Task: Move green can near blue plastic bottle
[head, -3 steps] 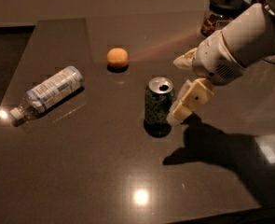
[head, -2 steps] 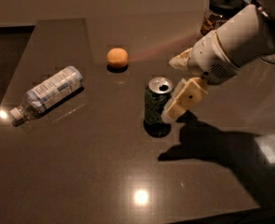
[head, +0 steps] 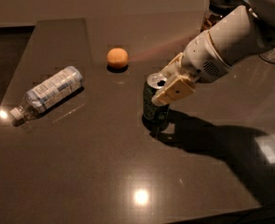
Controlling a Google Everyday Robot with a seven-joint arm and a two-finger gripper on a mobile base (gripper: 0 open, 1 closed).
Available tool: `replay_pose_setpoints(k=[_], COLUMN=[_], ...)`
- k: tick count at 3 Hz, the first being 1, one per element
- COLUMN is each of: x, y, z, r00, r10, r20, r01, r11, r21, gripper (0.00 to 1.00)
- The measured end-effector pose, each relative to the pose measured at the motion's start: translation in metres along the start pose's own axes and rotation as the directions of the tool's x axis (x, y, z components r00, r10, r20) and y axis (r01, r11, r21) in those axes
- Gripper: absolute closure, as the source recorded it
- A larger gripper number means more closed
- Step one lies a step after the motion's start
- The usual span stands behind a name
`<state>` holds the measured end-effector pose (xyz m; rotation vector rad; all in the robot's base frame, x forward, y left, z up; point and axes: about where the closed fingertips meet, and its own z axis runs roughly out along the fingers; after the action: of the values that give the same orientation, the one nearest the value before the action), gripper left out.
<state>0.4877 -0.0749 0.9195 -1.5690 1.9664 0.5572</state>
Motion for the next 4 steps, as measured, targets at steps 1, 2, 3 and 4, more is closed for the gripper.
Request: replay_pose_setpoints(k=[1, 2, 3, 4], x=[-0.005, -0.031, -0.081, -0.111], y=[-0.001, -0.009, -0.022, -0.027], z=[0.005, 0.013, 0.035, 0.057], r00=[1.000, 0.999, 0.993, 0.985], r10=[0.001, -0.042, -0.110, -0.159], r20=[0.009, 0.024, 0.051, 0.060], r01=[0.000, 0.043, 0.115, 0.166], r11=[0.9998, 0.9978, 0.9886, 0.9773], r21=[-0.020, -0.050, -0.097, -0.132], gripper=[0.76, 0.98, 1.00, 1.00])
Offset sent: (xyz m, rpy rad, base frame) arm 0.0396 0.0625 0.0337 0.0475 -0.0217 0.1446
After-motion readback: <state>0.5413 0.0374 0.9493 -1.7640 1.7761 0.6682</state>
